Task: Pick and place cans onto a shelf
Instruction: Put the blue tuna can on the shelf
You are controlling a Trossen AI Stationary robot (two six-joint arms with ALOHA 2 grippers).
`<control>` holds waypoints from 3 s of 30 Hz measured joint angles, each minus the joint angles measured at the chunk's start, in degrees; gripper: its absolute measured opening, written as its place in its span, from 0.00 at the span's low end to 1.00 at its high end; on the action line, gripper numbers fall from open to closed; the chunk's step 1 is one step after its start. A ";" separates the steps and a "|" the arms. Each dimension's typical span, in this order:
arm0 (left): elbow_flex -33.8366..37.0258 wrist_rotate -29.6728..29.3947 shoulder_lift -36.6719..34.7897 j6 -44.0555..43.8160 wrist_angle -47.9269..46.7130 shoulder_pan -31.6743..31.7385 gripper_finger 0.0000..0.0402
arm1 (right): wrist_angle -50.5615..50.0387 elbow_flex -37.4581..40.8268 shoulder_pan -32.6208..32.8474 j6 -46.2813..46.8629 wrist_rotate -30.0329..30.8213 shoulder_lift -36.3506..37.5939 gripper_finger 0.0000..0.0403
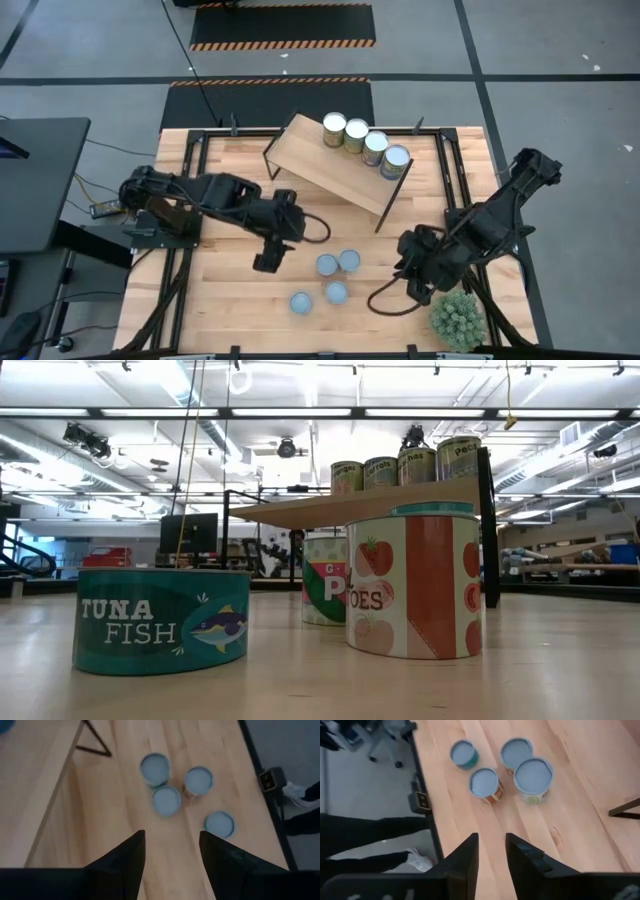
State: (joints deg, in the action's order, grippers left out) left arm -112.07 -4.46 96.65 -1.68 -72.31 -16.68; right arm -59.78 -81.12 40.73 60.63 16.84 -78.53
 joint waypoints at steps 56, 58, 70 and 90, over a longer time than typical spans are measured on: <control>30.97 -1.07 16.35 -31.28 29.72 -17.37 0.65 | -8.60 0.00 3.78 13.93 6.54 -0.69 0.26; 30.89 -0.25 15.31 -32.01 30.55 -17.21 0.68 | -8.31 0.00 3.78 13.89 6.65 -0.69 0.26; 30.82 0.19 14.24 -31.87 30.86 -14.92 0.74 | -6.60 0.00 3.72 12.69 9.04 -0.74 0.26; 30.84 5.92 16.57 -37.70 33.42 -9.70 0.39 | -4.97 0.00 3.72 12.55 10.12 -0.74 0.26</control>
State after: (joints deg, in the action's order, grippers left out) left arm -81.23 1.47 113.23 -39.38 -38.89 -26.38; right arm -64.75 -81.12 44.45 73.18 26.96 -79.26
